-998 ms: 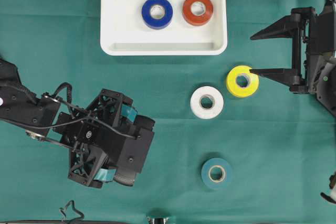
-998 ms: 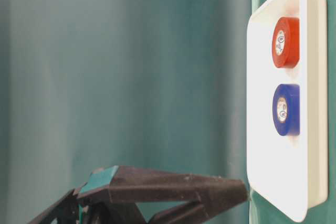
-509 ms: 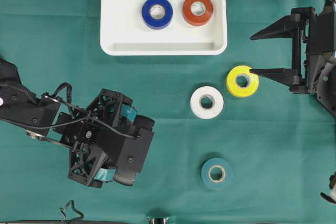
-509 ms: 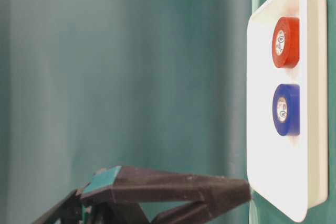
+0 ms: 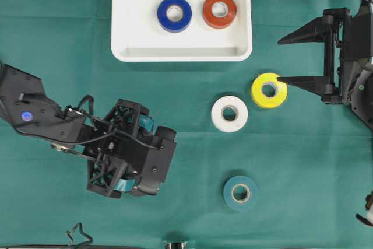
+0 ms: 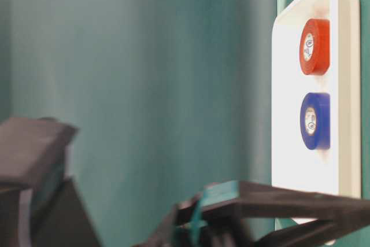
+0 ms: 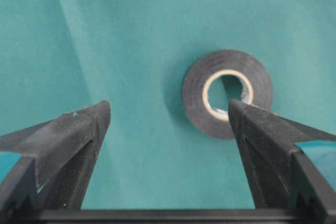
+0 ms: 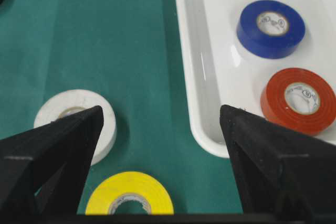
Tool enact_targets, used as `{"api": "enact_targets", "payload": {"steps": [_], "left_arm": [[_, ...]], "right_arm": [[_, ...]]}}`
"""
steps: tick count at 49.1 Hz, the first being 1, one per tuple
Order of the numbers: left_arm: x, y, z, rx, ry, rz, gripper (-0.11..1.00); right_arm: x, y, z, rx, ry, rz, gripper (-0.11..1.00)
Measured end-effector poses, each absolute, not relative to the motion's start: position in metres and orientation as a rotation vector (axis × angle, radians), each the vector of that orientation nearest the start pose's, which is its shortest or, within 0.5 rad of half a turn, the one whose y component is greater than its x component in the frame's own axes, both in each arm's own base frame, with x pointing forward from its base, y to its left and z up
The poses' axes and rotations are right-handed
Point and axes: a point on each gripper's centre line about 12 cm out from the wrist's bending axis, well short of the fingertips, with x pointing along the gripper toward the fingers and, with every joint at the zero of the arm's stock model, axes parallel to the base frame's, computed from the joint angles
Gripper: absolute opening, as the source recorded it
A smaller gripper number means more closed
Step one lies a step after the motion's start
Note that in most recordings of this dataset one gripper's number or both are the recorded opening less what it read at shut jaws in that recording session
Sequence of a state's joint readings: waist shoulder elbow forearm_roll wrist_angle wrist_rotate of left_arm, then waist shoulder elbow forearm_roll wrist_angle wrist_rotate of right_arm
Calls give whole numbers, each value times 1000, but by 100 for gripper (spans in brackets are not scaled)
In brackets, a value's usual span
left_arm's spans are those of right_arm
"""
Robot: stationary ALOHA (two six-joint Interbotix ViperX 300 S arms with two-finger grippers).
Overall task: Pick up the tape from a random location and place it into the white case.
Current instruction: 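Lower the left gripper over the black tape's core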
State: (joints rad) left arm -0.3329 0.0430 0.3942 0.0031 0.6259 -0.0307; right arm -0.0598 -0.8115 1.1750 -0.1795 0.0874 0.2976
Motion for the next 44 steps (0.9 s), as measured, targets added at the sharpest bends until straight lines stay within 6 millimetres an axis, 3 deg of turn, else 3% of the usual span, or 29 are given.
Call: {"api": "enact_targets", "payload": {"steps": [44], "left_arm": [[385, -143, 111, 180, 1121, -301, 95]], "right_arm": [[210, -14, 219, 124, 446, -100, 85]]}}
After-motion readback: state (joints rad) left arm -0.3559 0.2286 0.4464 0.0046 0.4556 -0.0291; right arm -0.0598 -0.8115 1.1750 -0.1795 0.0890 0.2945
